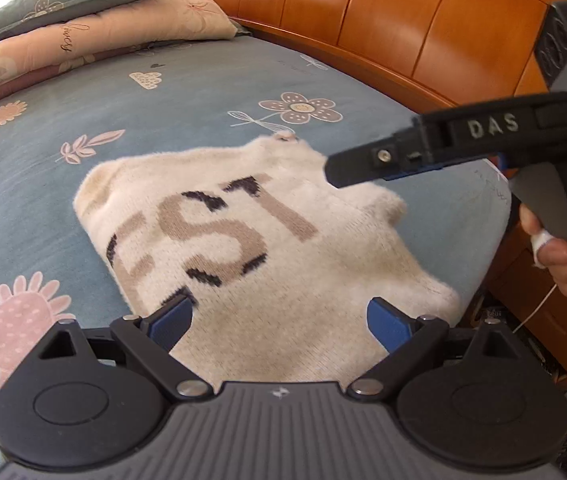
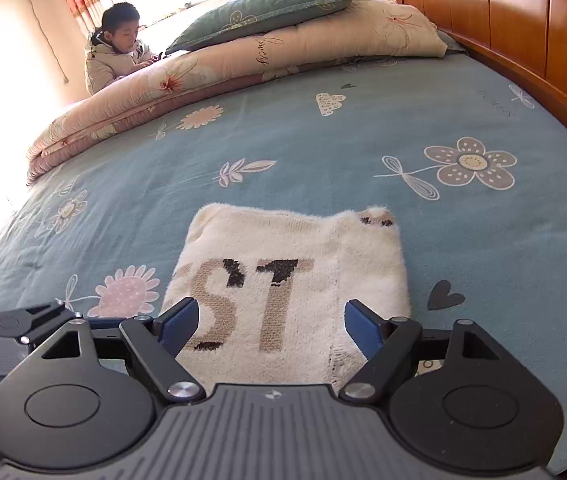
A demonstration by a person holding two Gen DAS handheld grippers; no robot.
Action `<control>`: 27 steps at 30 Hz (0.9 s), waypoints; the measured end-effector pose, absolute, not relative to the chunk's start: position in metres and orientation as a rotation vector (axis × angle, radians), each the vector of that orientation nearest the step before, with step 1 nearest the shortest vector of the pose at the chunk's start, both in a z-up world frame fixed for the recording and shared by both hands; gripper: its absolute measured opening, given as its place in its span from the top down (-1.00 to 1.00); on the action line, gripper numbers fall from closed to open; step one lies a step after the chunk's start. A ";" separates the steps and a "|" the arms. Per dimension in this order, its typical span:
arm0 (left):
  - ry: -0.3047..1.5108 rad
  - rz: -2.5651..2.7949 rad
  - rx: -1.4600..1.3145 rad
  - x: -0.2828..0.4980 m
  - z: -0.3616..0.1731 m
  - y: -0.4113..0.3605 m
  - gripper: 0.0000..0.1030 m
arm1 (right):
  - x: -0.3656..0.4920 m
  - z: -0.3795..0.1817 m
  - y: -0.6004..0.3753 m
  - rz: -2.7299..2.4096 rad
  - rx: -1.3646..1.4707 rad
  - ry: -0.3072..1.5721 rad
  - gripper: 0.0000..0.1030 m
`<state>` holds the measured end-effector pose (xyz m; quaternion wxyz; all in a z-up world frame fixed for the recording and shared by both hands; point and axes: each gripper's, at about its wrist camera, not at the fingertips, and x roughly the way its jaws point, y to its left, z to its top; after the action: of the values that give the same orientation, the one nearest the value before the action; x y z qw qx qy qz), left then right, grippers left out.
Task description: Fold clothes
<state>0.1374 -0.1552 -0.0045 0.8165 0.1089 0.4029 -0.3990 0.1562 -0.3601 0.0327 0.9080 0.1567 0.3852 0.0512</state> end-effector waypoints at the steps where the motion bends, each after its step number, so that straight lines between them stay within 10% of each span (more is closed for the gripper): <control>1: 0.858 -0.860 0.232 0.131 -0.009 -0.156 -0.83 | 0.155 0.028 -0.360 0.115 0.346 0.796 -0.62; 27: 0.932 -0.679 0.179 0.102 -0.040 -0.133 -0.87 | 0.092 0.001 -0.346 0.149 0.540 0.794 -0.92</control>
<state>0.1017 -0.1331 -0.0402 0.8346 0.0844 0.4400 -0.3206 0.0917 -0.3462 0.0010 0.8842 0.2595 0.3817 0.0718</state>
